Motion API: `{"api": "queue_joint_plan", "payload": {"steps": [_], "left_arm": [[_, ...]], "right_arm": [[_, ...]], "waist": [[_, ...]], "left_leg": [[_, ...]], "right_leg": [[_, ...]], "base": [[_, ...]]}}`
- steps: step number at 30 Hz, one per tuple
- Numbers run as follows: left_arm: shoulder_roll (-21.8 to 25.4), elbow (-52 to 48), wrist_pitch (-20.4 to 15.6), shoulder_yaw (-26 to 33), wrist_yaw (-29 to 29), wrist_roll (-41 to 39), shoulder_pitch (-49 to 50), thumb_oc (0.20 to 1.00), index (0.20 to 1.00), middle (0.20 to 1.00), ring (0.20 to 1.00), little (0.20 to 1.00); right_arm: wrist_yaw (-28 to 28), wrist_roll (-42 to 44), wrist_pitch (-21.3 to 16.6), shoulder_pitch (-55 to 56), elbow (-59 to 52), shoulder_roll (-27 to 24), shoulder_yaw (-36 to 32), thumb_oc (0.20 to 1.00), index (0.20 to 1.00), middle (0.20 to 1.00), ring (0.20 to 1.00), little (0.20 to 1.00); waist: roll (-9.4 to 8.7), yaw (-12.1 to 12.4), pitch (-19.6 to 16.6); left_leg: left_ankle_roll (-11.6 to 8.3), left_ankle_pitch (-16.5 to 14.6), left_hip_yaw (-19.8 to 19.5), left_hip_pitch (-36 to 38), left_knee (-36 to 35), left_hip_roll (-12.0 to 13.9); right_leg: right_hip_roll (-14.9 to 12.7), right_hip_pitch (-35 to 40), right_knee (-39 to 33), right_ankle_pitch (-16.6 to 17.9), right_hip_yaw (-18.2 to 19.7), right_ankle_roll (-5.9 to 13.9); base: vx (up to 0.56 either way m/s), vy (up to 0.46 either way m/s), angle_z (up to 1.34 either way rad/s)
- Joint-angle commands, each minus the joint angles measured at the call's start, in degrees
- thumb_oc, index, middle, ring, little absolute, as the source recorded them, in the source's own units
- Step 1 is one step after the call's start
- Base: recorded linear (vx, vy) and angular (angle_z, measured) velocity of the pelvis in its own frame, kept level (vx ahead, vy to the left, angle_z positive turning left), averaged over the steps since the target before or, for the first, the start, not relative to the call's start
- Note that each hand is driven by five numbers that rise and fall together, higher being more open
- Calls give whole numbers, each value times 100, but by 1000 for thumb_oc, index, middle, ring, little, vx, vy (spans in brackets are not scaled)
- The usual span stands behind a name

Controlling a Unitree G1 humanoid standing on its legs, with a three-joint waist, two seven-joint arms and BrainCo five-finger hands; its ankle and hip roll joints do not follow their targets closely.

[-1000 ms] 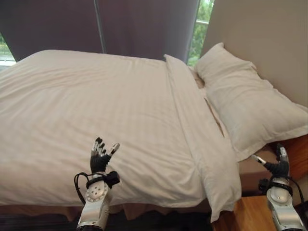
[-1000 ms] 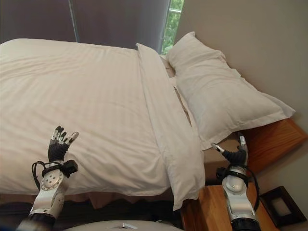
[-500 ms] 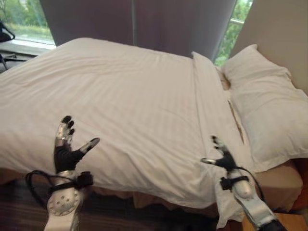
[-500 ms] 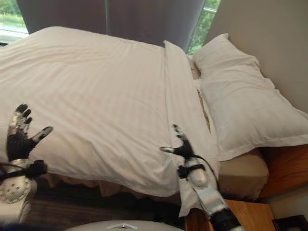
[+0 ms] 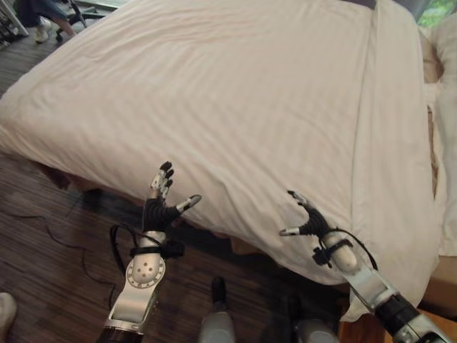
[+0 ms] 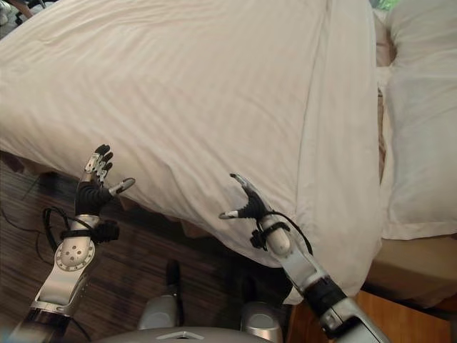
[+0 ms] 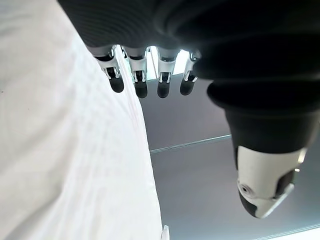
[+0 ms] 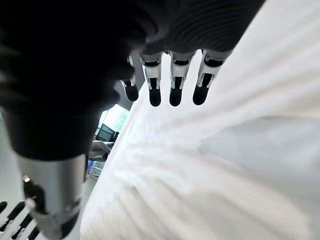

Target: Making the bed.

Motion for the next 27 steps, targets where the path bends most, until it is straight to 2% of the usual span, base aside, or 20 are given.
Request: {"api": "queue_joint_plan", "payload": {"steps": [1,3,4,5,6,8,10,11,12,14,16,17,20,21,22,23,24,25,26,27], "left_arm": [[303,-88,-297,196,-38,-429,-71,1000,1000,1000,1000,1000],[119,-13,-309,176,-68,-533,-66,1000,1000,1000,1000,1000],[79,-25,-324,166,-112,-591,-77,1000,1000,1000,1000,1000],[75,-26,-323,166,-115,-594,-76,1000,1000,1000,1000,1000],[56,-88,-328,154,-232,-733,0,1000,1000,1000,1000,1000],[35,-118,-282,69,-342,-726,55,1000,1000,1000,1000,1000],[39,-133,-277,60,-364,-731,62,1000,1000,1000,1000,1000],[65,-144,-256,43,-401,-737,63,1000,1000,1000,1000,1000],[68,-154,-229,57,-417,-732,97,1000,1000,1000,1000,1000],[100,-154,-78,27,-552,-538,133,1000,1000,1000,1000,1000],[135,-168,-48,-46,-638,-465,97,1000,1000,1000,1000,1000],[141,-170,-47,-48,-639,-464,99,1000,1000,1000,1000,1000],[222,-154,19,-51,-620,-370,45,1000,1000,1000,1000,1000],[254,-184,37,-79,-629,-339,18,1000,1000,1000,1000,1000],[269,-152,41,-110,-604,-374,-30,1000,1000,1000,1000,1000],[294,-136,32,-147,-626,-378,-48,1000,1000,1000,1000,1000],[297,-134,30,-148,-627,-379,-49,1000,1000,1000,1000,1000],[304,-117,42,-210,-661,-379,-52,1000,1000,1000,1000,1000],[318,-55,46,-333,-691,-294,-102,1000,1000,1000,1000,1000],[334,-41,37,-376,-721,-253,-85,1000,1000,1000,1000,1000]], "right_arm": [[-74,85,-243,-373,-528,142,61,1000,1000,1000,1000,1000],[-115,147,-250,-455,-607,-62,-33,1000,1000,1000,1000,1000],[-132,163,-247,-417,-625,-149,-96,1000,1000,1000,1000,1000],[-131,165,-246,-413,-630,-155,-97,1000,1000,1000,1000,1000],[-133,220,-246,-320,-729,-247,-176,1000,1000,1000,1000,1000],[-107,206,-249,-207,-823,-367,-310,1000,1000,1000,1000,1000],[-110,216,-254,-147,-869,-428,-407,1000,1000,1000,1000,1000],[-120,283,-264,-17,-931,-493,-598,1000,1000,1000,1000,1000],[-85,288,-267,96,-1019,-519,-684,1000,1000,1000,1000,1000],[32,250,-236,414,-1114,-582,-981,1000,1000,1000,1000,1000],[70,232,-239,544,-1115,-519,-1045,1000,1000,1000,1000,1000],[71,231,-241,549,-1115,-513,-1049,1000,1000,1000,1000,1000],[59,199,-235,571,-1051,-315,-1071,1000,1000,1000,1000,1000],[33,173,-215,540,-1013,-254,-1069,1000,1000,1000,1000,1000],[11,151,-204,545,-1006,-167,-1076,1000,1000,1000,1000,1000],[6,148,-225,594,-1017,-146,-1078,1000,1000,1000,1000,1000],[5,148,-225,596,-1017,-144,-1079,1000,1000,1000,1000,1000],[12,147,-231,655,-1005,-100,-1061,1000,1000,1000,1000,1000],[-5,174,-246,736,-925,7,-1020,1000,1000,1000,1000,1000],[-26,259,-288,771,-903,72,-1020,1000,1000,1000,1000,1000]], "waist": [[-459,19,-194],[-376,-41,5],[-401,-126,29],[-400,-125,31],[-480,-258,15],[-525,-440,-52],[-492,-511,-117],[-484,-609,-207],[-456,-696,-258],[-390,-901,-372],[-445,-950,-434],[-455,-953,-444],[-566,-953,-448],[-586,-974,-394],[-609,-1049,-311],[-637,-1108,-286],[-640,-1101,-299],[-621,-1135,-303],[-557,-1182,-289],[-544,-1188,-314]], "left_leg": [[-197,-303,275,27,40,-176],[-295,-178,452,-103,285,-86],[-237,-319,739,-101,498,-60],[-235,-356,738,-117,546,-59],[-139,-749,1294,11,1089,-59],[-91,-1382,1843,250,2235,138],[-170,-1598,1878,433,2618,254],[-166,-1672,1884,640,2936,356],[-164,-1790,1895,785,2743,328],[28,-2204,1907,1169,1864,-145],[128,-2092,1853,1226,1321,-322],[140,-2068,1851,1237,1273,-347],[276,-1872,1907,1508,422,-554],[296,-1791,1938,1596,190,-611],[325,-1704,1930,1563,75,-617],[353,-1566,1967,1447,93,-618],[352,-1562,1975,1435,92,-621],[387,-1560,1909,1394,95,-640],[461,-1544,1732,1314,124,-702],[494,-1573,1662,1273,167,-740]], "right_leg": [[-278,166,160,-915,-251,-134],[-275,233,102,-888,-478,-203],[-312,189,102,-839,-579,-218],[-318,194,102,-845,-579,-214],[-405,121,102,-762,-746,-250],[-497,93,161,-728,-1104,-342],[-490,164,167,-808,-1253,-351],[-505,135,254,-848,-1506,-408],[-523,135,318,-852,-1674,-400],[-640,-106,566,-645,-1977,-243],[-718,-283,718,-513,-2098,-135],[-735,-293,728,-512,-2103,-125],[-829,-629,1049,-293,-2103,121],[-872,-801,1223,-92,-2025,289],[-824,-1066,1488,18,-1648,490],[-747,-1155,1532,-5,-1419,449],[-749,-1177,1543,-8,-1410,447],[-653,-1220,1633,-93,-1153,427],[-493,-1089,1699,-360,-785,311],[-462,-929,1618,-482,-703,237]], "base": [[-84,-205,-1],[-245,-202,7],[-226,-125,46],[-225,-151,64],[-191,-146,107],[-201,-190,116],[-26,-77,78],[-42,-13,91],[-76,24,111],[-127,226,127],[-109,178,137],[-84,95,72],[-136,135,42],[-195,101,29],[-323,93,32],[-256,44,26],[-147,34,15],[-75,98,20],[-94,106,18],[-75,70,21]]}}
